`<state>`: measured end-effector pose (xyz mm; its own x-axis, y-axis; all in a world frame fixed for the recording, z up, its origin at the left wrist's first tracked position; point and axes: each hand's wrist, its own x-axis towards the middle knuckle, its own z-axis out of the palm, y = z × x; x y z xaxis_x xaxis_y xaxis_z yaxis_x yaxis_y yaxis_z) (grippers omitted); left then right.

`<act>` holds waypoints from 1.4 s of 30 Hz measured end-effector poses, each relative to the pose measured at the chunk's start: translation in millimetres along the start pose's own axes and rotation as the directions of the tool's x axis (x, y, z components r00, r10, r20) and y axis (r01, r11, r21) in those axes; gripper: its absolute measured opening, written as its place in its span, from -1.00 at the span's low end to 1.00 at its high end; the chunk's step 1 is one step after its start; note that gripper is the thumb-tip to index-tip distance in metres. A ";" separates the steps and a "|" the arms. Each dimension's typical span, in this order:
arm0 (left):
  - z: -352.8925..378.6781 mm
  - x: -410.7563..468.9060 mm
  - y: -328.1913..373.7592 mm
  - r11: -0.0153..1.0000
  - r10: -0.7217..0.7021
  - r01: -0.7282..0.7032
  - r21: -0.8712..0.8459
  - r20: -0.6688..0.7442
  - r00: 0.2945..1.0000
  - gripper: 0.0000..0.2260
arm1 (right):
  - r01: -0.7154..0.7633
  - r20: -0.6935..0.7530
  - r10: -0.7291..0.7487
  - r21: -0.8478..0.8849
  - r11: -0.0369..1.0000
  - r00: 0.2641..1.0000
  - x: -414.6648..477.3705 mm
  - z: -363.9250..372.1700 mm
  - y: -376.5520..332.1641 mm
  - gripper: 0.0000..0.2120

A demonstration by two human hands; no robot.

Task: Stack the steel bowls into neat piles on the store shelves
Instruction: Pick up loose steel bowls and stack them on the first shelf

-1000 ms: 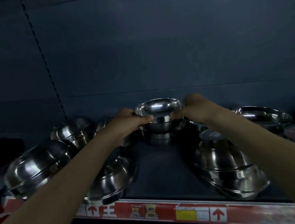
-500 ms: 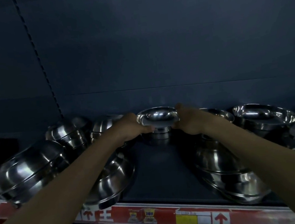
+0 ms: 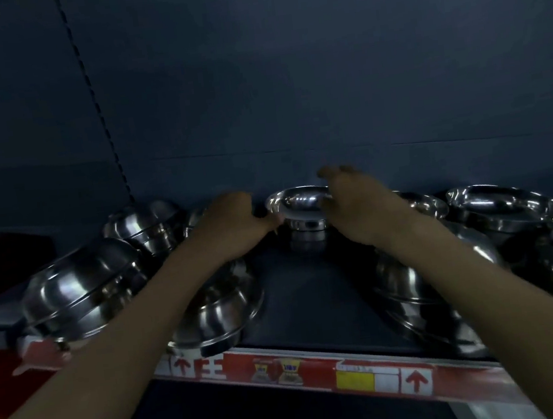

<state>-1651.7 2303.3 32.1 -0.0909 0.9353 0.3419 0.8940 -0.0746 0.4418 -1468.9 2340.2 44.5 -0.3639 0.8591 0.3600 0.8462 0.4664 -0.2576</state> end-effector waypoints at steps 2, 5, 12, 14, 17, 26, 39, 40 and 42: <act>-10.1 -30.9 -0.5 1.000 0.024 -0.025 -0.007 -0.136 0.990 -0.77 | 0.091 -0.156 -0.073 0.112 0.990 0.985 -16.7 6.0 -16.6 -0.64; -20.3 -76.2 -13.1 0.998 0.053 -0.061 -0.029 -0.220 0.974 -0.74 | 0.186 -0.228 -0.140 0.193 0.963 0.963 -37.4 22.6 -41.6 -0.72; -19.6 -144.3 -67.3 0.992 -0.123 0.119 -0.030 -0.286 0.950 -0.73 | 0.196 -0.104 -0.170 0.339 0.920 0.980 -64.0 63.9 -71.6 -0.74; -15.7 -157.9 -79.5 0.981 -0.183 0.165 -0.098 -0.212 0.960 -0.71 | 0.178 -0.169 -0.118 0.405 0.897 0.979 -65.2 77.5 -68.8 -0.80; -9.6 -169.3 -92.1 0.954 -0.247 0.217 -0.207 -0.129 0.961 -0.74 | 0.156 -0.253 -0.031 0.491 0.857 0.967 -67.9 96.0 -60.0 -0.80; -9.1 -161.2 -92.2 0.871 -0.375 0.311 -0.381 -0.105 0.921 -0.91 | 0.090 -0.188 -0.011 0.413 0.906 0.982 -69.2 114.8 -53.2 -0.72; -4.2 -154.4 -82.7 0.819 -0.392 0.329 -0.470 -0.039 0.919 -0.92 | 0.093 -0.101 -0.061 0.347 0.933 0.993 -71.2 110.9 -57.0 -0.66; -3.9 -154.3 -81.4 0.819 -0.392 0.324 -0.474 -0.048 0.919 -0.94 | 0.094 -0.103 -0.061 0.359 0.929 0.993 -70.5 110.8 -56.8 -0.66; -2.6 -154.5 -80.7 0.821 -0.388 0.311 -0.478 -0.069 0.919 -0.95 | 0.087 -0.103 -0.050 0.393 0.916 0.993 -70.0 110.6 -55.9 -0.67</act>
<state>-1711.0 2163.8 -54.3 -0.4609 0.8646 0.2003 0.4963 0.0640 0.8658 -1533.8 2277.3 -65.5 -0.3637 0.8083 0.4630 0.5903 0.5845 -0.5568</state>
